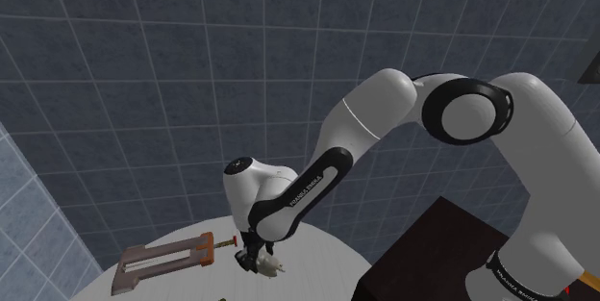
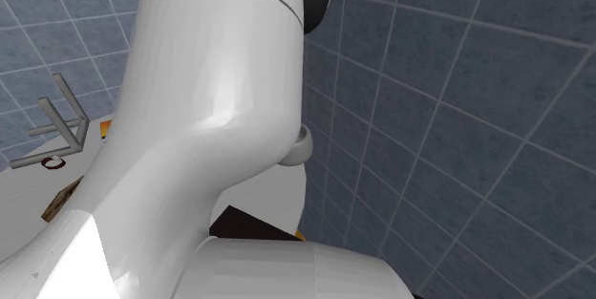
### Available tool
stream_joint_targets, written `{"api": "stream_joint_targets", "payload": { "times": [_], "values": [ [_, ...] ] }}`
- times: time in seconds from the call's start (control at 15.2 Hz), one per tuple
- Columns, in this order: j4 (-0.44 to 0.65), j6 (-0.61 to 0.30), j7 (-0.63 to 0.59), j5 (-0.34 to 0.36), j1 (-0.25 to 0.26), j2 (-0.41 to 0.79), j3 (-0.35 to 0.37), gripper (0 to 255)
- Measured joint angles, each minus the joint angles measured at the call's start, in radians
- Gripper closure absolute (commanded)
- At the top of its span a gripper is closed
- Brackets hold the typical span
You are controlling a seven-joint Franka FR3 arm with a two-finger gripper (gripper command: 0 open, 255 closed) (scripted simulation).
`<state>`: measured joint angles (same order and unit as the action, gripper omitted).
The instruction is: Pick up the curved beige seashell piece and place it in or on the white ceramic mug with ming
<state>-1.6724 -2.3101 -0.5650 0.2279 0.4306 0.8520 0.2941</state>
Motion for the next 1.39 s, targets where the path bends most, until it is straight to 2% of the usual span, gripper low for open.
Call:
{"api": "stream_joint_targets", "payload": {
  "times": [1.39],
  "values": [
    [-0.039,0.166,0.022,-0.055,-0.04,-0.207,0.051,255]
  ]
}}
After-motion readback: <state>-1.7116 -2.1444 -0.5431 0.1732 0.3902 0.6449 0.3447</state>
